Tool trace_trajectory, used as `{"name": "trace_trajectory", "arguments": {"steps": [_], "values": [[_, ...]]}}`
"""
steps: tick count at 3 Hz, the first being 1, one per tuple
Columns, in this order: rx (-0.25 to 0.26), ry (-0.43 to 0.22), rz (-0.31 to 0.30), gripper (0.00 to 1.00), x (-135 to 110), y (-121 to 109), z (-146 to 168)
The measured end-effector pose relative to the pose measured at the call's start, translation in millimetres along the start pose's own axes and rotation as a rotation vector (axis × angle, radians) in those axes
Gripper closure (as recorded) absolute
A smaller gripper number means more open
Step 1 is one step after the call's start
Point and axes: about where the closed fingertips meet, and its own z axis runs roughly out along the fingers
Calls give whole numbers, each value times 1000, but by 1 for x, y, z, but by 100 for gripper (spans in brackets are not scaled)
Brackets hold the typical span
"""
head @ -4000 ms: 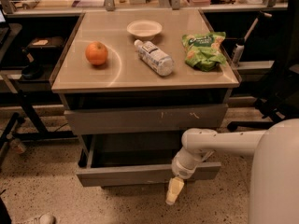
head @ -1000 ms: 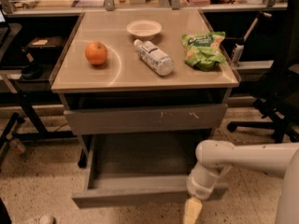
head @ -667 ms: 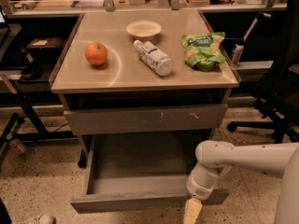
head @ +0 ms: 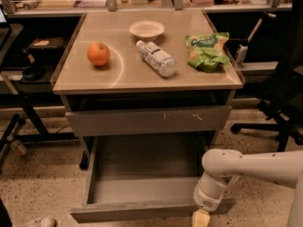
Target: Open middle drawer
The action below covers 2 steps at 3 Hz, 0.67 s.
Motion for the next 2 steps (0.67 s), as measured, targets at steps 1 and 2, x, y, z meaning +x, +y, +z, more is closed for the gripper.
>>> {"name": "trace_trajectory", "arguments": {"steps": [1, 2], "values": [[-7, -1, -16, 0, -7, -7, 2], [-49, 18, -11, 0, -1, -1, 16]]}}
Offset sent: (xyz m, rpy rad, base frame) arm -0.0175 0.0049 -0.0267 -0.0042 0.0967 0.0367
